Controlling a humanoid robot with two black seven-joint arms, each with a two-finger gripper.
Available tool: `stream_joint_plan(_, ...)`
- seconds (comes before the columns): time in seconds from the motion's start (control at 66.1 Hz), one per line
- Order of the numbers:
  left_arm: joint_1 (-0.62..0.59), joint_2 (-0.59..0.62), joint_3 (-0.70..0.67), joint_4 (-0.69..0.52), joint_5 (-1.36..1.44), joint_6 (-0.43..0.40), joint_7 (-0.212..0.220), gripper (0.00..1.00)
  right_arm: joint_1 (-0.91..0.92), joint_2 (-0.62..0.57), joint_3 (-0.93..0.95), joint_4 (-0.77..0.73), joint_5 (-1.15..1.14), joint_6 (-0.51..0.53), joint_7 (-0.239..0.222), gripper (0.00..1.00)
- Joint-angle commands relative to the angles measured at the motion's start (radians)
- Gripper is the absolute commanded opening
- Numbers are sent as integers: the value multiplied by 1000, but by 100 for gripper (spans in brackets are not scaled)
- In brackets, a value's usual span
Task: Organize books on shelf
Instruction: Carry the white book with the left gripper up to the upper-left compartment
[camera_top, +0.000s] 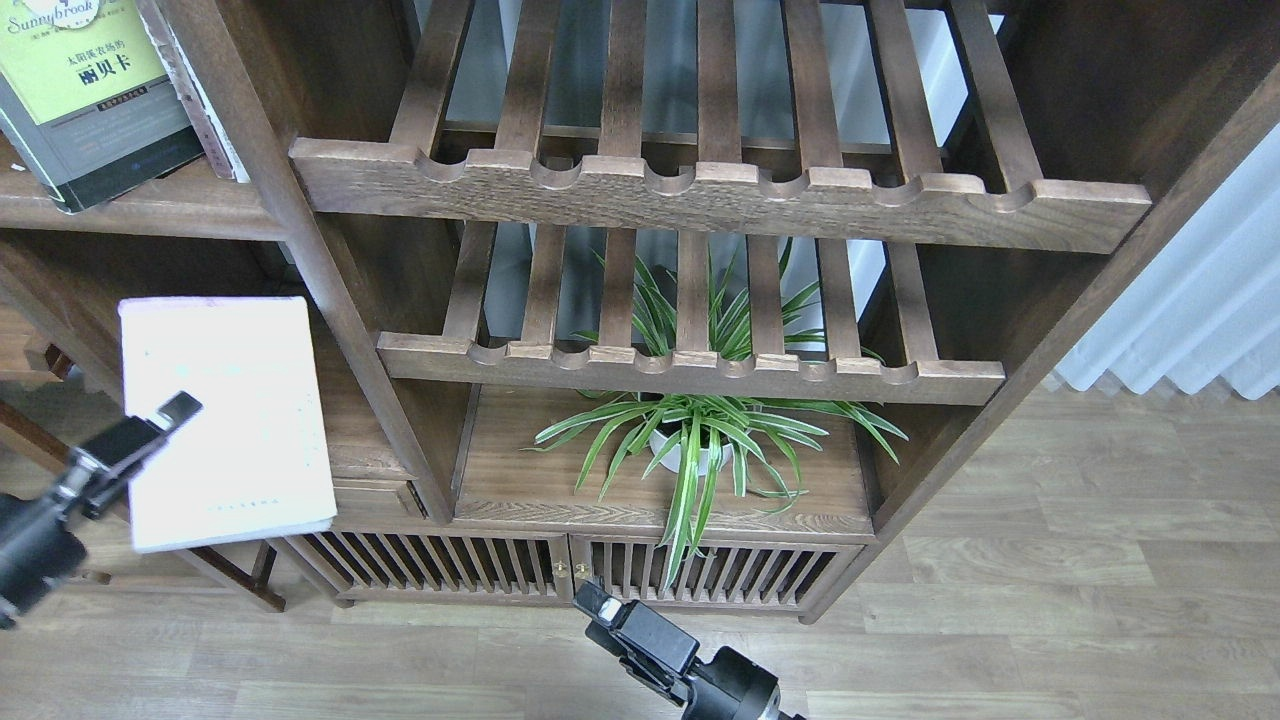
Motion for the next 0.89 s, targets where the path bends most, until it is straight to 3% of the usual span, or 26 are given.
stream_joint_plan(0.0,2,34,-70,-29,-2,0,0,6,0,0,0,-3,0,0,0,99)
stream_joint_plan(0.363,15,43,-123,-48,21,0,27,6,-2,0,6,-3,0,0,0,99)
stream_joint_plan(0.575,-63,83,-209,-23,22,0,29,6,-2,0,6,-4,0,0,0,99)
stream_joint_plan(0.877,-176,146,-209,-22,22,0,29,6,-3,0,8,-3,0,0,0,99)
